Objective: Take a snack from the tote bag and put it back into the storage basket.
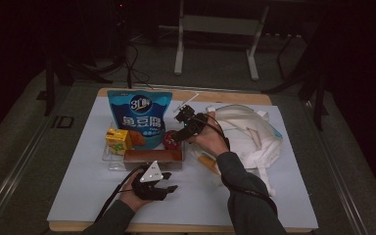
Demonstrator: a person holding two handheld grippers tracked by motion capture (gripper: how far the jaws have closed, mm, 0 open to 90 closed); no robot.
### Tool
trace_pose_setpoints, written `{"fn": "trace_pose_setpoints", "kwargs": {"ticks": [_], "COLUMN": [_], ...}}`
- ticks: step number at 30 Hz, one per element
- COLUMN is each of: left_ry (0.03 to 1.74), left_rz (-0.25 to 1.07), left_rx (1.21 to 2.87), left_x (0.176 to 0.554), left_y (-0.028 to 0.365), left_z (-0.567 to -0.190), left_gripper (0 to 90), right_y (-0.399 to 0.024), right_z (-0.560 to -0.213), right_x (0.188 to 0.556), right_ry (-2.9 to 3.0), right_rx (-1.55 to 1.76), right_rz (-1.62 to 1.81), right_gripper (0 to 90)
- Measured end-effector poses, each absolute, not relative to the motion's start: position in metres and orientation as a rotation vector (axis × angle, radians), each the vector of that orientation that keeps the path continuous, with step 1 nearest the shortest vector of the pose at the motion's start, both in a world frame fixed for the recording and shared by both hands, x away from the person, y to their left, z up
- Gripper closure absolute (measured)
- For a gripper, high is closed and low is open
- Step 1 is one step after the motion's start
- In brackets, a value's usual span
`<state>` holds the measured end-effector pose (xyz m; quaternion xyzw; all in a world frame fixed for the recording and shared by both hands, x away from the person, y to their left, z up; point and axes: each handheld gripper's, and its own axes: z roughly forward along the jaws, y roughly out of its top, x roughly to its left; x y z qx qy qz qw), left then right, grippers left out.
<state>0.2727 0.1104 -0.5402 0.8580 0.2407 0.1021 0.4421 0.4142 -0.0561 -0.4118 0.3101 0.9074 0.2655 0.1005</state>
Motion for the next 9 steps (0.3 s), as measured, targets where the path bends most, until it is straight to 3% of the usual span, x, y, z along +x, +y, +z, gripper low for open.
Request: {"fn": "trace_pose_setpoints", "kwargs": {"ticks": [9], "left_ry": [0.605], "left_rz": [0.247], "left_rx": [2.133], "left_x": [0.273], "left_y": [0.11], "left_z": [-0.54], "left_gripper": [47.3], "right_y": [-0.073], "right_z": [-0.409], "right_x": [0.415], "right_ry": [2.662], "right_rx": [0.945], "right_rz": [0.798], "right_gripper": [31.7]}}
